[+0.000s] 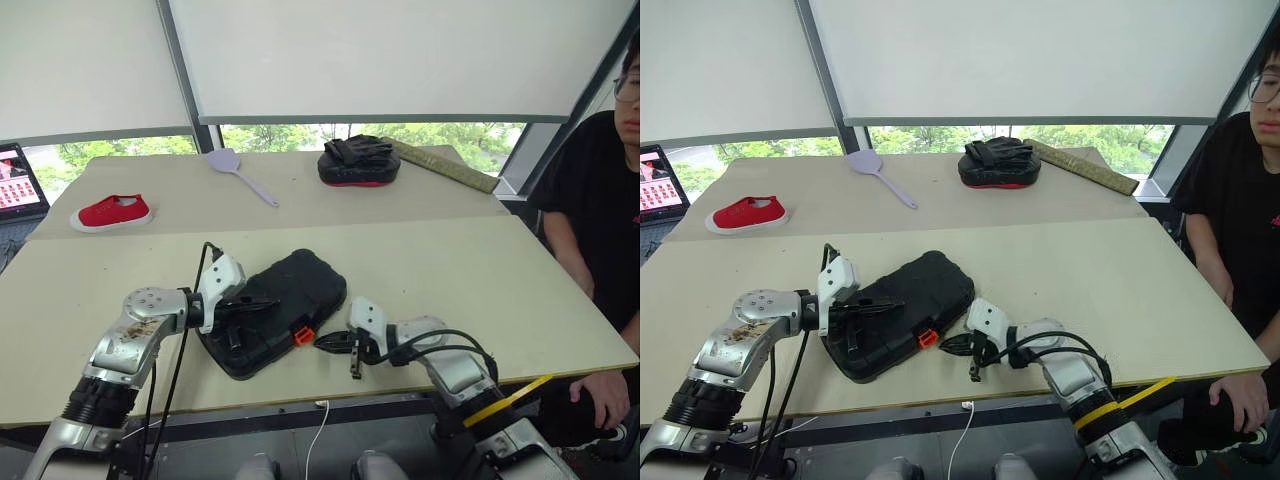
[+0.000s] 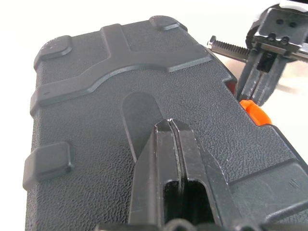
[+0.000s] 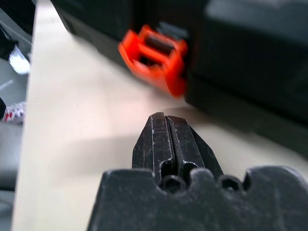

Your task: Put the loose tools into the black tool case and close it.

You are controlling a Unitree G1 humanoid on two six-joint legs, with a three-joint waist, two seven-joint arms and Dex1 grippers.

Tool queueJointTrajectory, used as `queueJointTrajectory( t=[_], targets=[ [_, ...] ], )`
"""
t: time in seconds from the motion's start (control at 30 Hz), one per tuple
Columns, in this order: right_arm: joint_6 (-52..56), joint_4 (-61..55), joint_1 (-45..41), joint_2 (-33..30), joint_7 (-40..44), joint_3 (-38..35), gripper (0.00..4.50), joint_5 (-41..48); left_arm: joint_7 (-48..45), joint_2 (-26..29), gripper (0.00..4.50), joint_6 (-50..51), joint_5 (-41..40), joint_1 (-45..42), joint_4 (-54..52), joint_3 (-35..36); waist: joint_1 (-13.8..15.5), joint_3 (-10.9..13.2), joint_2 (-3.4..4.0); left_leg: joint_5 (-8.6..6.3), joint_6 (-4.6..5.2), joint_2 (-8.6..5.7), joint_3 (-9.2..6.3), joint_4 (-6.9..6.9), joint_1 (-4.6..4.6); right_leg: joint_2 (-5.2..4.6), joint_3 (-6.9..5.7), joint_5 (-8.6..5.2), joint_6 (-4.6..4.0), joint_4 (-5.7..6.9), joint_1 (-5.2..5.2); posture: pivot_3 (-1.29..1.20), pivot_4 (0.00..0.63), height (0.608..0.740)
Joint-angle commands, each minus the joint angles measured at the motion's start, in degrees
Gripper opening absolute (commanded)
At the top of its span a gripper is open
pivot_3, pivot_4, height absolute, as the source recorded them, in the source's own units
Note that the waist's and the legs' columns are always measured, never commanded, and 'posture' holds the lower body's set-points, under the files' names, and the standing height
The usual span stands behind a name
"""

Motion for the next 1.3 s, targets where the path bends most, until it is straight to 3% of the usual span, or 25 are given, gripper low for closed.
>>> queueJointTrajectory(
  t=[0.03, 0.67, 0.77, 0.87, 1.0, 1.2, 1.23, 1.3],
  targets=[
    [3.1, -5.5, -0.4, 2.2, -0.3, -2.9, 0.0, 5.6, -0.1, 0.1, 0.03, 2.1, 3.6, 3.6, 5.2, -4.0, 0.0, 0.0, 0.0, 0.0, 0.0, 0.0, -0.01, -0.01, 0.0, 0.0, 0.0, 0.0, 0.0, -0.01, 0.0, 0.0, 0.15, 0.74],
    [0.8, -5.4, -1.0, 3.2, -0.1, -6.5, 0.0, 9.5, 1.2, 0.4, 0.03, -1.0, 6.0, 3.7, 7.5, -4.0, -0.1, 0.0, 0.01, -0.23, -0.38, -0.06, -0.05, -0.35, 0.27, -0.02, 0.02, -0.04, -0.08, -0.04, -0.01, 0.0, 0.15, 0.74],
    [3.9, -12.9, 2.7, -2.6, 3.2, -10.0, 0.0, 13.8, -1.4, 0.1, 0.03, -0.7, -3.7, 7.4, 3.1, 4.8, -0.1, 0.1, 0.08, -0.23, -0.39, -0.08, -0.04, -0.45, 0.25, -0.06, 0.03, -0.06, -0.1, -0.13, -0.02, 0.0, 0.15, 0.74],
    [2.2, -17.4, 5.7, -7.7, 4.2, -14.3, 0.85, 15.9, -3.3, 2.0, 0.76, -7.7, -5.5, 11.7, 1.6, 11.9, -0.6, 0.1, 0.04, -0.14, -0.19, -0.04, -0.01, -0.57, 0.18, -0.1, 0.03, -0.21, -0.01, -0.19, -0.08, 0.0, 0.15, 0.74],
    [-3.7, -17.2, 8.6, -12.7, 5.7, -19.8, 2.15, 16.0, -6.6, 4.5, 2.13, -9.6, -11.4, 17.3, -0.8, 21.5, -1.5, 0.2, -0.12, -0.38, -0.07, 0.06, -0.06, -0.79, 0.1, 0.08, 0.04, -0.38, -0.16, -0.17, -0.27, 0.0, 0.15, 0.74],
    [-16.9, -8.9, 12.4, -18.7, 8.4, -25.8, 4.21, 12.9, -4.6, 6.8, 4.33, -18.0, -7.9, 30.1, 0.8, 33.3, -1.3, 0.5, -0.33, -0.61, -0.04, 0.03, -0.06, -0.75, -0.68, 0.07, 0.01, -0.48, -0.34, -0.09, -1.02, 0.0, 0.15, 0.74],
    [-18.9, -7.7, 13.0, -18.8, 8.6, -26.8, 4.44, 13.3, -3.9, 6.7, 4.5, -19.4, -6.7, 32.0, 1.5, 34.2, -1.2, 0.5, -0.35, -0.71, 0.06, -0.04, -0.03, -0.73, -0.67, -0.02, 0.02, -0.52, -0.28, -0.1, -0.99, 0.0, 0.15, 0.74],
    [-19.3, -6.7, 14.1, -19.9, 9.4, -27.8, 4.44, 14.3, -2.1, 6.0, 4.5, -22.0, -5.3, 34.4, 2.1, 35.9, -1.1, 0.7, -0.47, -0.8, 0.08, -0.09, 0.0, -0.68, -0.71, -0.09, 0.02, -0.57, -0.21, -0.14, -0.98, 0.0, 0.15, 0.74]
  ],
)
